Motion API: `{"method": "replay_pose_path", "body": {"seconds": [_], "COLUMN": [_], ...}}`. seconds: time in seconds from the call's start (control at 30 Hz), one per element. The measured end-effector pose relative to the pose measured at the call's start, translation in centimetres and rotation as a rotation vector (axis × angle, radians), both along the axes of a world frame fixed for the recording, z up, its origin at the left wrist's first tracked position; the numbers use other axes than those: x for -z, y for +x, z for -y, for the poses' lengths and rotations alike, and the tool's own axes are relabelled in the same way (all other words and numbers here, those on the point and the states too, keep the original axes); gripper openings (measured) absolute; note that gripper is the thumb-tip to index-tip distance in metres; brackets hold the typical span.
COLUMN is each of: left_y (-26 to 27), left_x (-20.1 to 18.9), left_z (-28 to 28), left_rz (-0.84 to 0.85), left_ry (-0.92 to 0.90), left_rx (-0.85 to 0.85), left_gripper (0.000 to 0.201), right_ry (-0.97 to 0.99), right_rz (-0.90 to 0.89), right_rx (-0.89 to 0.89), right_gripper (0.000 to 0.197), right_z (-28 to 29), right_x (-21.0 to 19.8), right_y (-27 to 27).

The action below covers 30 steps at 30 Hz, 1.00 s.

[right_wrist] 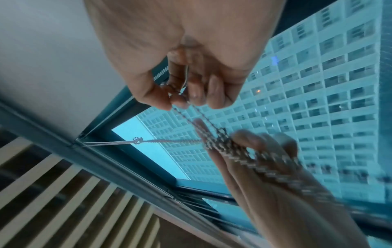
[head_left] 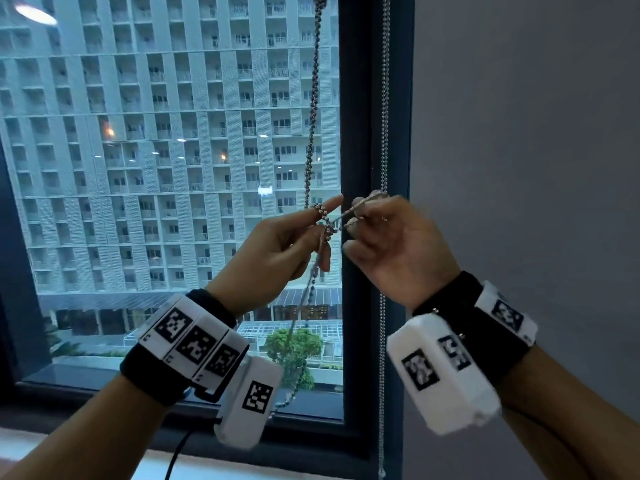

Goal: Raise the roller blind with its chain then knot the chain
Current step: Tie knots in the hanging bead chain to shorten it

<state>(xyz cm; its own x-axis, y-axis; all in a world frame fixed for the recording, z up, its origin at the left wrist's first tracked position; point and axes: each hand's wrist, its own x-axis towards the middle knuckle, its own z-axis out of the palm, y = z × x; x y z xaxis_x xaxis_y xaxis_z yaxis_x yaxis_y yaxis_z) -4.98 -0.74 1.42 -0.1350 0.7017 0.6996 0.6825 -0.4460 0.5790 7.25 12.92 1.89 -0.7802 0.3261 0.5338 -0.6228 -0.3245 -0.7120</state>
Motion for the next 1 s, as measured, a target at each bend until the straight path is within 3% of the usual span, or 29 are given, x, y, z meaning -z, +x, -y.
{"method": "replay_pose_path", "body": {"seconds": [0.07, 0.13, 0.17, 0.2, 0.23, 0.3, 0.37, 0.5, 0.6, 0.67, 0.73, 0.8, 0.83, 0.9, 1.0], "left_y": [-0.8, -1.5, -1.6, -1.7, -1.6, -1.6, -1.5, -1.8, -2.1, -2.3, -2.3, -2.3, -2.1, -1.7, -1.3], "left_x": [0.2, 0.3, 0.2, 0.2, 0.2, 0.1, -0.1, -0.1, -0.1, 0.0, 0.1, 0.2, 0.3, 0.3, 0.4], "left_z": [0.3, 0.5, 0.6, 0.7, 0.7, 0.7, 0.5, 0.4, 0.8, 0.8, 0.8, 0.7, 0.6, 0.2, -0.3], "left_rz": [0.029, 0.062, 0.066, 0.063, 0.057, 0.045, 0.028, 0.068, 0.079, 0.093, 0.123, 0.142, 0.146, 0.153, 0.172], "left_ry": [-0.002, -0.011, -0.017, -0.02, -0.023, -0.032, -0.047, -0.028, -0.027, -0.026, -0.023, -0.018, -0.018, -0.023, -0.029], "left_rx": [-0.015, -0.018, -0.013, -0.005, 0.002, 0.009, -0.005, -0.046, -0.04, -0.04, -0.058, -0.054, -0.043, -0.014, 0.026], "left_gripper": [0.042, 0.042, 0.042, 0.041, 0.042, 0.043, 0.044, 0.042, 0.044, 0.046, 0.048, 0.047, 0.047, 0.046, 0.044], "right_ry": [0.128, 0.596, 0.732, 0.745, 0.612, 0.099, -0.198, -0.221, -0.364, -0.372, -0.117, 0.501, 0.758, 0.906, 0.78], "right_rz": [0.031, 0.114, 0.149, 0.158, 0.141, 0.069, -0.027, -0.134, -0.209, -0.187, 0.131, 0.584, 0.688, 0.558, 0.271], "right_rx": [0.168, 0.604, 0.72, 0.707, 0.566, 0.107, -0.091, 0.048, 0.067, 0.039, 0.153, 0.464, 0.576, 0.6, 0.472], "right_gripper": [0.026, 0.03, 0.032, 0.036, 0.041, 0.041, 0.032, 0.024, 0.027, 0.008, 0.021, 0.037, 0.034, 0.022, 0.026], "right_z": [-0.8, -1.1, -1.3, -1.4, -1.7, -2.6, -3.4, -3.8, -4.7, -5.1, -5.1, -4.6, -3.9, -2.0, 0.7], "right_x": [-0.6, -0.8, -0.9, -1.0, -1.1, -1.6, -1.3, -0.5, 0.2, 0.8, 1.2, 2.1, 2.4, 2.8, 2.1], "right_y": [0.6, 1.0, 1.2, 1.4, 1.6, 1.9, 2.0, 1.8, 2.8, 3.5, 3.1, 2.1, 1.4, 0.2, -0.7]}}
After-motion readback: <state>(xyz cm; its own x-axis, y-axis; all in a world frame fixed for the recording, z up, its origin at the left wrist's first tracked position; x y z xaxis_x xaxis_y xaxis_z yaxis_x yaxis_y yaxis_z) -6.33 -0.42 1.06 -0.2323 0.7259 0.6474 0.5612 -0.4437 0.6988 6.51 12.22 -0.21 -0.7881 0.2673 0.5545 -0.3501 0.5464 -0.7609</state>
